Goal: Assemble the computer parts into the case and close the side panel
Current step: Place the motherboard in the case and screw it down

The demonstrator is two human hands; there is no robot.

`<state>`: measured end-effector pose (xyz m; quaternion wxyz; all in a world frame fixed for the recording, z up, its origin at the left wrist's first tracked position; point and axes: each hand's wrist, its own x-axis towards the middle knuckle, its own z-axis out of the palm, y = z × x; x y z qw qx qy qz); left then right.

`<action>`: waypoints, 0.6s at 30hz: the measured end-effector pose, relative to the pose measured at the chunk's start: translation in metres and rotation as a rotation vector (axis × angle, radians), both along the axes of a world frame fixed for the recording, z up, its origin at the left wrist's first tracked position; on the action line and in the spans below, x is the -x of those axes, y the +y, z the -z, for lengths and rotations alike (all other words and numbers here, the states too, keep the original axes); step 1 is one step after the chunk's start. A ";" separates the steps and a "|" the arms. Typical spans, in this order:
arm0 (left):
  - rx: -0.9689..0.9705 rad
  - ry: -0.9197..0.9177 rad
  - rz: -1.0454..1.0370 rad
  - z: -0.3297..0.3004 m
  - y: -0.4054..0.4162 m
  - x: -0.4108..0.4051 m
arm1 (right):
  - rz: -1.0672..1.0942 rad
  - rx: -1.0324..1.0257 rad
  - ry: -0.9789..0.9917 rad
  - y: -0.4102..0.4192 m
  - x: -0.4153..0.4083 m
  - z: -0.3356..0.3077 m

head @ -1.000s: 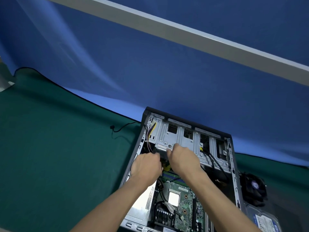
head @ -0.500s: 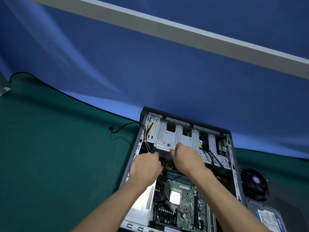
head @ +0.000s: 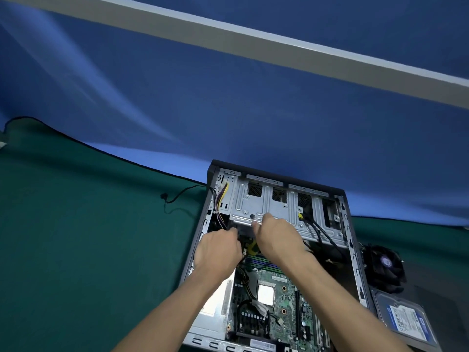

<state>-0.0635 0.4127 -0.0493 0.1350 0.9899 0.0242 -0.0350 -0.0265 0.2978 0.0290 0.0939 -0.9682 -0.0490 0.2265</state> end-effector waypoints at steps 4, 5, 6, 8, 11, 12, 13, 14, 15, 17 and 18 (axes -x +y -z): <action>-0.009 -0.007 0.003 0.001 0.000 -0.001 | -0.020 -0.081 0.146 0.008 0.002 -0.004; -0.009 -0.011 0.003 0.001 0.000 -0.001 | -0.035 -0.030 0.082 0.008 0.002 -0.002; -0.011 -0.013 0.004 0.002 0.000 -0.001 | -0.048 0.032 0.001 0.008 0.002 0.000; -0.010 -0.006 0.011 0.001 0.000 0.000 | -0.040 0.030 -0.003 0.006 -0.001 0.001; -0.002 0.003 0.007 0.001 0.001 -0.002 | -0.003 -0.110 0.183 0.003 -0.007 -0.002; 0.002 -0.003 0.005 0.002 0.001 -0.002 | -0.017 -0.074 0.146 0.002 -0.007 -0.002; 0.003 -0.007 0.004 0.002 0.001 -0.002 | -0.024 -0.013 0.071 0.001 -0.007 0.000; 0.000 -0.006 0.003 0.002 0.001 -0.001 | -0.014 0.057 -0.027 0.000 -0.005 0.002; -0.002 -0.005 0.004 0.002 0.001 0.000 | -0.001 0.104 -0.089 -0.001 -0.004 0.003; -0.002 0.002 0.005 0.001 0.000 -0.001 | 0.005 0.061 -0.056 -0.002 -0.004 0.004; 0.002 0.011 0.002 0.000 0.000 -0.001 | 0.000 -0.004 0.029 0.000 -0.004 0.002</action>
